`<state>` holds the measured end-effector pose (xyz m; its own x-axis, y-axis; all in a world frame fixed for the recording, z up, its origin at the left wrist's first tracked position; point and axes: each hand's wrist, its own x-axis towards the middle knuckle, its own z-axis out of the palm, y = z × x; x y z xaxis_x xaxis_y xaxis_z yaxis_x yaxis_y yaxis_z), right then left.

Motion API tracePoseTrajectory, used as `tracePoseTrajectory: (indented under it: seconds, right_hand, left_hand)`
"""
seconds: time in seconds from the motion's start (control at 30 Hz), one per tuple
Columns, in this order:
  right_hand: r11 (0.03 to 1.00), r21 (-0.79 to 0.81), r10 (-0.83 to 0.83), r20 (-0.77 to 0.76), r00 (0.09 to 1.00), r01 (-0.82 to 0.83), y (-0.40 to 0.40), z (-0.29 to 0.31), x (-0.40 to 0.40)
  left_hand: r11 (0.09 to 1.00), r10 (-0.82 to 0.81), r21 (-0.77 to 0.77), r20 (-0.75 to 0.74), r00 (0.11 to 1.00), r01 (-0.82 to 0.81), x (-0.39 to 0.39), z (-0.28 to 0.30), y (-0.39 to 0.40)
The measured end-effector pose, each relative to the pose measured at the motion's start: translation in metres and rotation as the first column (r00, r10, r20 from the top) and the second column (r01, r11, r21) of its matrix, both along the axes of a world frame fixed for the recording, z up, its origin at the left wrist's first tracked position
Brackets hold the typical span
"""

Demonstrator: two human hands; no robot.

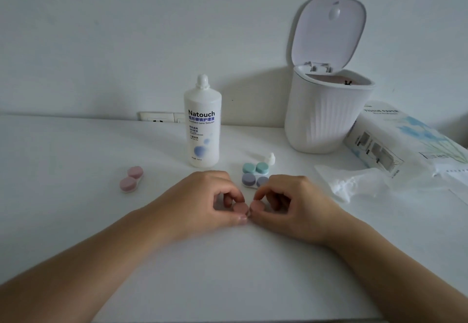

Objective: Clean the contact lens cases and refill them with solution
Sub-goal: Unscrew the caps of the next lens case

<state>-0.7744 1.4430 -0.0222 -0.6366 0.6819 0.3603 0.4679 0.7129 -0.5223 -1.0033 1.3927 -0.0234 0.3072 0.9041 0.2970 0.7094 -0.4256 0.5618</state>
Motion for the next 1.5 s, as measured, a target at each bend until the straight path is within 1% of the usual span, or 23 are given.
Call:
tracePoseTrajectory:
  seconds: [0.13, 0.27, 0.53, 0.67, 0.77, 0.8, 0.87, 0.9, 1.03, 1.17, 1.23, 1.37, 1.43, 1.5]
  right_hand:
    - [0.999, -0.044, 0.007, 0.027, 1.0, -0.006, 0.002, 0.001, 0.0]
    - [0.998, -0.043, 0.038, 0.05, 0.998, -0.036, 0.001, 0.002, -0.002]
    - [0.995, 0.018, 0.097, 0.14, 0.985, -0.101, -0.002, 0.006, -0.003]
    - [0.987, 0.082, 0.121, 0.176, 0.977, -0.137, -0.005, 0.01, -0.002]
    - [0.981, 0.134, 0.121, 0.141, 0.983, -0.14, -0.01, 0.01, -0.001]
    - [0.985, 0.11, 0.12, 0.101, 0.988, -0.131, -0.011, 0.01, -0.001]
    - [0.994, -0.005, 0.109, 0.004, 0.994, -0.109, -0.011, 0.011, 0.001]
    - [0.995, -0.039, 0.089, -0.02, 0.996, -0.09, -0.011, 0.012, 0.002]
    - [0.997, -0.057, 0.05, -0.026, 0.998, -0.052, -0.008, 0.009, 0.0]
    - [0.987, -0.101, 0.117, -0.056, 0.992, -0.122, -0.011, 0.01, 0.002]
    - [0.987, -0.093, 0.127, -0.04, 0.991, -0.13, -0.011, 0.011, 0.004]
    - [0.999, -0.019, 0.051, 0.003, 0.999, -0.051, -0.009, 0.011, 0.001]
    - [0.997, -0.006, 0.074, 0.024, 0.997, -0.073, -0.01, 0.012, 0.0]
    - [0.992, -0.034, 0.12, 0.031, 0.992, -0.119, -0.011, 0.014, 0.003]
  left_hand:
    - [0.999, 0.004, -0.052, 0.028, 1.0, -0.002, 0.0, 0.0, 0.001]
    - [0.996, -0.007, -0.089, 0.036, 0.999, 0.01, 0.0, 0.001, 0.002]
    - [0.988, -0.002, -0.157, 0.027, 1.0, 0.006, 0.001, 0.006, 0.002]
    - [0.985, 0.0, -0.171, 0.045, 0.999, 0.008, 0.002, 0.007, 0.0]
    - [0.986, 0.015, -0.169, 0.079, 0.997, -0.001, 0.002, 0.007, -0.001]
    - [0.987, 0.012, -0.164, 0.088, 0.996, 0.003, 0.002, 0.007, -0.002]
    - [0.985, 0.0, -0.17, 0.109, 0.994, 0.019, 0.002, 0.006, -0.002]
    - [0.983, -0.004, -0.181, 0.117, 0.993, 0.025, 0.002, 0.006, -0.002]
    - [0.979, -0.008, -0.202, 0.112, 0.994, 0.031, 0.001, 0.006, -0.001]
    - [0.98, 0.0, -0.196, 0.131, 0.991, 0.026, 0.002, 0.006, -0.001]
    - [0.981, -0.004, -0.193, 0.127, 0.992, 0.028, 0.002, 0.007, -0.001]
    - [0.982, -0.008, -0.187, 0.113, 0.994, 0.029, 0.002, 0.007, 0.0]
    - [0.983, -0.01, -0.18, 0.118, 0.993, 0.031, 0.002, 0.007, 0.0]
    - [0.984, -0.01, -0.173, 0.127, 0.992, 0.032, 0.002, 0.006, 0.0]
